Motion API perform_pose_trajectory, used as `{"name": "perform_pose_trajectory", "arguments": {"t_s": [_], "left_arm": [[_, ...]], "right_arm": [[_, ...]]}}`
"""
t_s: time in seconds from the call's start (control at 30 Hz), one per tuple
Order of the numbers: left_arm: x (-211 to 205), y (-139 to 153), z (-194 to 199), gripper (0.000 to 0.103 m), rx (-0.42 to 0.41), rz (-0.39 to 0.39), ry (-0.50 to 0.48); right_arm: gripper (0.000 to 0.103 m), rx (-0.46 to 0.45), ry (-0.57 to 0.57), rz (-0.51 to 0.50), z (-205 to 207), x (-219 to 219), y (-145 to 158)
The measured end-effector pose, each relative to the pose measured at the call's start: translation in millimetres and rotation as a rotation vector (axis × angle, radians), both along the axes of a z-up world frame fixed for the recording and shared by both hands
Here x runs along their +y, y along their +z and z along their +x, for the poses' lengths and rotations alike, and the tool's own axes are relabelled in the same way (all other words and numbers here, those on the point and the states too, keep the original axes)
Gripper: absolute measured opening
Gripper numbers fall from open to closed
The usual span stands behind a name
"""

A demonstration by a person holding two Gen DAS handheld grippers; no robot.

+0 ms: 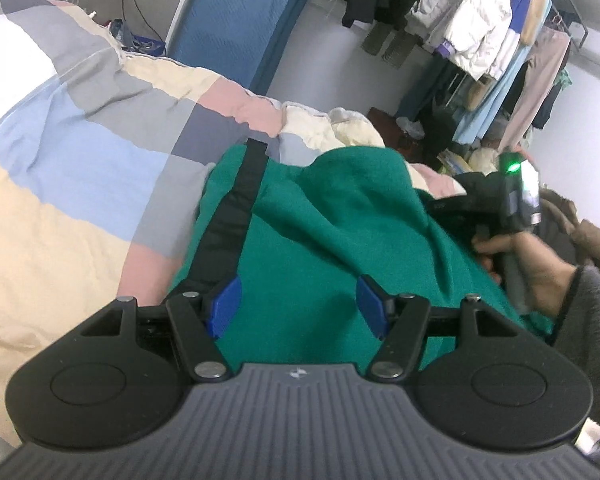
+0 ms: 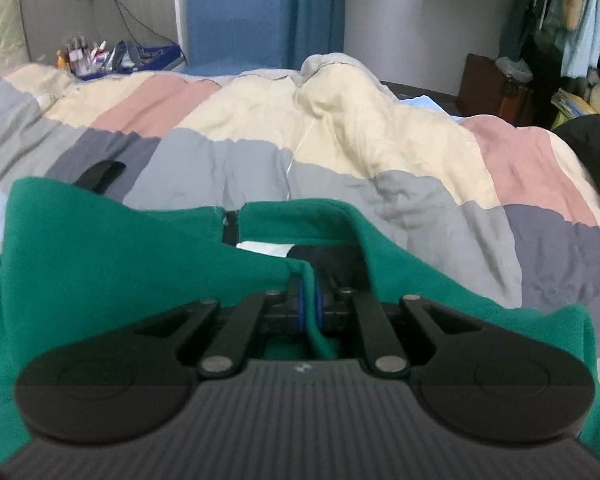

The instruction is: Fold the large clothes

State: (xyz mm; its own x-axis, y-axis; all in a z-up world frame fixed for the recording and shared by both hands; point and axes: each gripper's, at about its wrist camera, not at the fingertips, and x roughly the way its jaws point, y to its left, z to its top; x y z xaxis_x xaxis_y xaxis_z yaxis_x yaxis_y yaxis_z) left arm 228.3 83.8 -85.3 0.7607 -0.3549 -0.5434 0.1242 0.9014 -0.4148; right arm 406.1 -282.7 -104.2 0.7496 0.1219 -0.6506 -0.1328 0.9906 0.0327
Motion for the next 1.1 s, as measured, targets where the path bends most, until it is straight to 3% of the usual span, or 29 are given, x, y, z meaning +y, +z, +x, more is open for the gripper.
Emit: {"name": "perform_pose_trajectory", "arguments": {"t_s": [0.1, 0.17, 0.23, 0.37, 0.57, 0.67, 0.9, 1.1], "left_arm": [[0, -3, 5, 0.069, 0.005, 0.0, 0.001], [0, -1, 4, 0.069, -0.004, 0.003, 0.005], [-1, 4, 0, 0.069, -0.018, 0.004, 0.006], [1, 16, -9, 0.069, -0.057, 0.002, 0.01], [-7, 23, -22, 0.069, -0.095, 0.041, 0.045], [-11, 21, -24, 0.069, -0.094, 0.052, 0.036], [-25, 10, -15, 0.069, -0.077, 0.125, 0.026], [-35, -9, 0, 0.069, -0.04, 0.18, 0.009]], "right_arm": [[0.017, -0.022, 0.001, 0.099, -16, -7, 15], [0.051, -0.041, 0.003, 0.168, -31, -13, 25], [0.061, -0.054, 0.007, 0.212, -49, -16, 33], [0.062, -0.093, 0.017, 0.288, -96, -17, 49], [0.062, -0.16, 0.054, 0.284, -166, -8, 61], [0.062, -0.147, 0.061, 0.304, -189, -6, 56], [0.062, -0.117, 0.035, 0.295, -198, -9, 32], [0.063, -0.15, 0.044, 0.263, -191, -6, 21]]}}
